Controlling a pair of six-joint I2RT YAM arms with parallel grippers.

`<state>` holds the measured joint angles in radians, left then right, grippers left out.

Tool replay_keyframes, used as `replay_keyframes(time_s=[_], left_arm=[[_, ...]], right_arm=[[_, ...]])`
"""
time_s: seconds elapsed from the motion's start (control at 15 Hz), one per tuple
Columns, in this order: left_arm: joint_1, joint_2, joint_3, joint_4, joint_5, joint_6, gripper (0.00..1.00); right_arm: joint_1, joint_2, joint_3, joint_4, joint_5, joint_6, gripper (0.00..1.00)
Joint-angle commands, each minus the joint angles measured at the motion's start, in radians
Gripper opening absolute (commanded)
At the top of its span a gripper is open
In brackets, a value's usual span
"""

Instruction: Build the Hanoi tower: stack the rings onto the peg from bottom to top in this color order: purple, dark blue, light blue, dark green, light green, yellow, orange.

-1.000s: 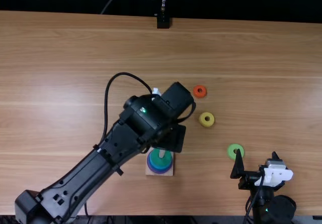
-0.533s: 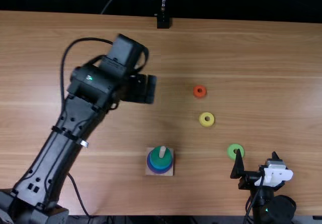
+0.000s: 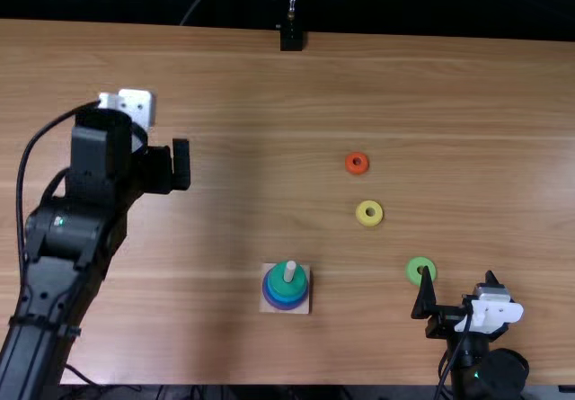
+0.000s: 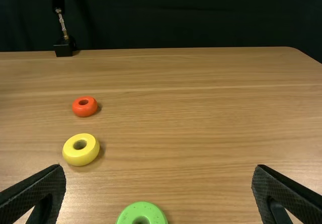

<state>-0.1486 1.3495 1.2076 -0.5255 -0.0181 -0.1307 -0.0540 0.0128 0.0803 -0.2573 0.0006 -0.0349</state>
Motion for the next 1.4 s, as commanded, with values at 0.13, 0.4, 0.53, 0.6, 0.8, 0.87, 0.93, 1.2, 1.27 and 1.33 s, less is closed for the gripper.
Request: replay_keyframes(time_s=[0.13,0.4,0.53,0.6,0.8,0.87,0.93,1.2,1.27,1.33], left_arm=[[0.049,-0.181,-0.224,0.076,0.005,0.026,1.0],[0.093,-0.389,-0.477,0.093,0.007,0.029,1.0],[0.103,-0.549,-0.603,0.104,0.007,0.031,1.0],[0.103,-0.61,-0.668,0.13,0.005,0.033,1.0],[0.103,-0.862,-0.852,0.15,0.003,0.029,1.0],[0.101,-0.957,-0.898,0.148,-0.006,0.031,1.0],[0.099,-1.027,-0.944,0.148,-0.006,0.029,1.0],[0.098,-1.207,-1.091,0.148,0.009,0.029,1.0],[0.098,-1.227,-1.106,0.15,0.011,0.029,1.0],[0.093,-1.245,-1.135,0.148,0.024,0.029,1.0]], right_arm=[[0.008,-0.013,-0.063,-0.06,0.031,0.005,1.0],[0.008,-0.013,-0.063,-0.06,0.029,0.005,1.0],[0.008,-0.013,-0.063,-0.06,0.031,0.005,1.0],[0.008,-0.013,-0.063,-0.06,0.029,0.005,1.0],[0.008,-0.013,-0.063,-0.06,0.031,0.005,1.0],[0.008,-0.013,-0.063,-0.06,0.029,0.005,1.0],[0.008,-0.013,-0.063,-0.06,0.031,0.005,1.0],[0.008,-0.013,-0.063,-0.06,0.031,0.005,1.0],[0.008,-0.013,-0.063,-0.06,0.031,0.005,1.0],[0.008,-0.013,-0.063,-0.06,0.029,0.005,1.0]])
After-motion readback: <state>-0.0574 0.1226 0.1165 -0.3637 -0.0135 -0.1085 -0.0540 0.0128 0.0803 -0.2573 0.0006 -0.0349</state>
